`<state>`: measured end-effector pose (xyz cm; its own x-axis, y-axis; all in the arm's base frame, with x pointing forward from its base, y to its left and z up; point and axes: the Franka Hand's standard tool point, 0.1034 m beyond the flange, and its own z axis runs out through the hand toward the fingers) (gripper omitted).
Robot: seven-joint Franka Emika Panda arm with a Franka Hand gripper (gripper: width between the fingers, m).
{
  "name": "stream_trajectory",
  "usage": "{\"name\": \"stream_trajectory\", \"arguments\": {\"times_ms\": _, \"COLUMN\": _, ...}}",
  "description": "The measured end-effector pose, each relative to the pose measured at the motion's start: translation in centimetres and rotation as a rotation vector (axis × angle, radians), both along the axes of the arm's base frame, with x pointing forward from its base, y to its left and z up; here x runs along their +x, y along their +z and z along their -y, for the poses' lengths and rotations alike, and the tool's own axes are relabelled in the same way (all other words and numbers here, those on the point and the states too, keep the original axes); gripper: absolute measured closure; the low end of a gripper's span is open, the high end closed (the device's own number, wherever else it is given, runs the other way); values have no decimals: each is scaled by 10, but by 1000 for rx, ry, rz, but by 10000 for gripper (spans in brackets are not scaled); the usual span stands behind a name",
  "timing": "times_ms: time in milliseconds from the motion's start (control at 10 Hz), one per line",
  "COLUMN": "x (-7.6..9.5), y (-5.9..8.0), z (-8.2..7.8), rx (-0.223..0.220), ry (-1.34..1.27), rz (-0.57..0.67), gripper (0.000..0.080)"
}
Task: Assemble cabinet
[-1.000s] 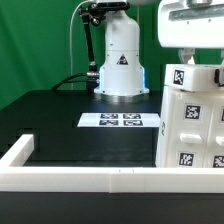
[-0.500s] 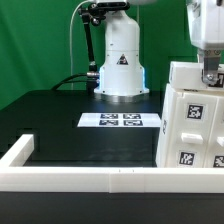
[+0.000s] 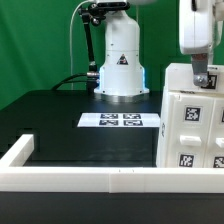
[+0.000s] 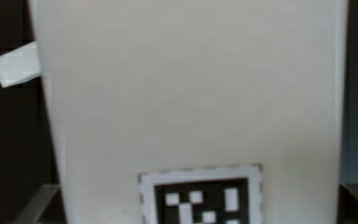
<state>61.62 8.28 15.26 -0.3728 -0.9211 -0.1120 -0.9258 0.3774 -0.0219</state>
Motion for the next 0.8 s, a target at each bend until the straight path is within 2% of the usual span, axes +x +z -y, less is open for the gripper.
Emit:
{"name": "stream_trajectory", "arguments": {"times_ms": 400, "x": 1, "y": 1, "z": -2, "rx": 30, "ry": -30, "rz": 2, "gripper": 236}}
{"name": "stream_trajectory", "arguments": {"times_ms": 500, "x": 0, "y": 0, "z": -4, "rx": 33, "ry": -11, "rz": 3, "gripper": 71}}
{"name": "stream_trajectory", "arguments": {"times_ms": 600, "x": 0, "y": 0, "z": -4, "rx": 33, "ry": -5, "rz": 4, "gripper": 22}}
{"name": "stream_trajectory", "arguments": {"times_ms": 800, "x": 2, "y": 7, "z": -5, "rx": 38, "ry": 17, "rz": 16, "gripper": 4}}
